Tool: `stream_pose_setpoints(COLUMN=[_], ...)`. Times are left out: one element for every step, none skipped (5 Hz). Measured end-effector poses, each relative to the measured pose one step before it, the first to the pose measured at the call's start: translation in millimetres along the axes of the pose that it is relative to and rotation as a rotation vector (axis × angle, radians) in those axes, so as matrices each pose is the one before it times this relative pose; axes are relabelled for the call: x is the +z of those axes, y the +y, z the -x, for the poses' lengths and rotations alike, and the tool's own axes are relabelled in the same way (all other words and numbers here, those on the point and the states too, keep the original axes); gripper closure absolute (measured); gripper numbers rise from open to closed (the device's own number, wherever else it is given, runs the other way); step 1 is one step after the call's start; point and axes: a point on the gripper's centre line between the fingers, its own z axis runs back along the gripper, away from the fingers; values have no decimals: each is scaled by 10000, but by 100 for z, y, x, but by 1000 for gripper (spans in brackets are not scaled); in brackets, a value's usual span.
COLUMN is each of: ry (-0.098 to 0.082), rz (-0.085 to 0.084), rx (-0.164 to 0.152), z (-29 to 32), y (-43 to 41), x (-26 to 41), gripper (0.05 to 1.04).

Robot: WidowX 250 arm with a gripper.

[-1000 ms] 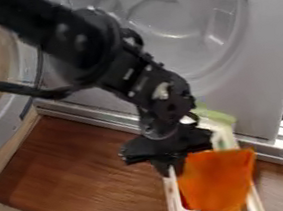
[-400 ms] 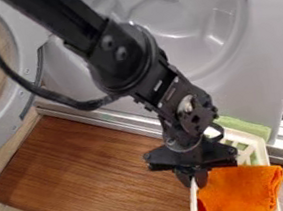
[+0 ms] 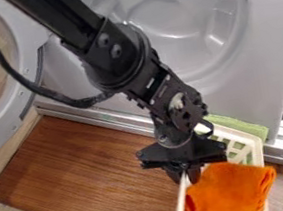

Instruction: Place the white basket on the right side of the table

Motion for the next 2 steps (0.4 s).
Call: stream_pose_setpoints(ry=[-54, -210], rz=[-179, 66], rx=[295, 131], z=[-295, -453], y=[469, -71], x=[210, 781], gripper=[489, 188])
